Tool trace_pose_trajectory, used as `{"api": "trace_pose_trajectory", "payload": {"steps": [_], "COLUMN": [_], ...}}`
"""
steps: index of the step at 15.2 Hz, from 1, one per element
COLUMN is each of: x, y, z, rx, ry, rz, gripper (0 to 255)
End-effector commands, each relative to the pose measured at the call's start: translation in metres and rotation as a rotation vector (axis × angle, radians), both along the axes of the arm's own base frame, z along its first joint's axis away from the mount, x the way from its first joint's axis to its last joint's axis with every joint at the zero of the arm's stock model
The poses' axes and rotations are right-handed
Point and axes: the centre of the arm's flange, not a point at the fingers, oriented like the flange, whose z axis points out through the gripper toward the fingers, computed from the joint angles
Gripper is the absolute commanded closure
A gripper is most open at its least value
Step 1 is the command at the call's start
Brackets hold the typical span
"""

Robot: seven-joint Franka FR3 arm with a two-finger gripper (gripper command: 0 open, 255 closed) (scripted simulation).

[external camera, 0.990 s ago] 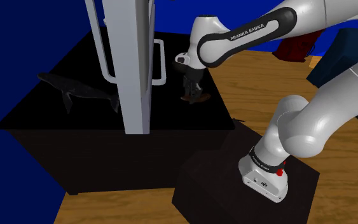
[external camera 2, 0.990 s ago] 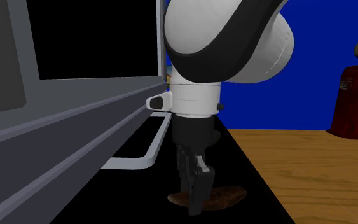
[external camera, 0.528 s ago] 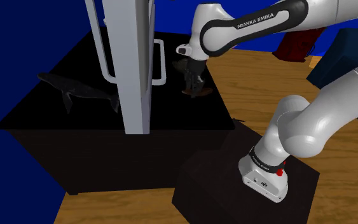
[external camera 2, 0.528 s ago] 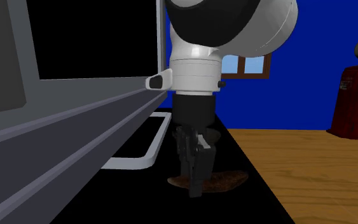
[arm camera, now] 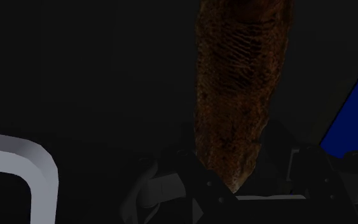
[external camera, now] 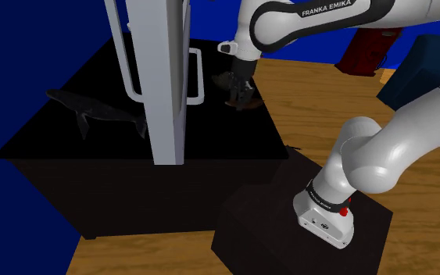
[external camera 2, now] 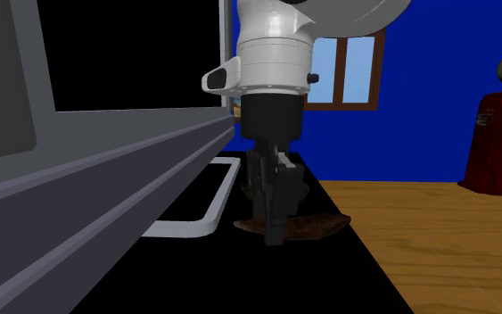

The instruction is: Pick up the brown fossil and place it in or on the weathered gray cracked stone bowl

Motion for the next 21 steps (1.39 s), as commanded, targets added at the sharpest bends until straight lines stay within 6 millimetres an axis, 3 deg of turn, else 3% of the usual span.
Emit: {"api": "trace_pose_trajectory", "payload": {"steps": [1,4,21], "x": [0.000,0.000,0.174], "y": [-0.001,-0.001,-0.142], "z": [0.010,0.026,0.034], "rx": [0.000,0.000,0.000], "ry": [0.001,0.001,0.001], "rz": [0.000,0.000,0.000], "gripper": [255,255,255]}}
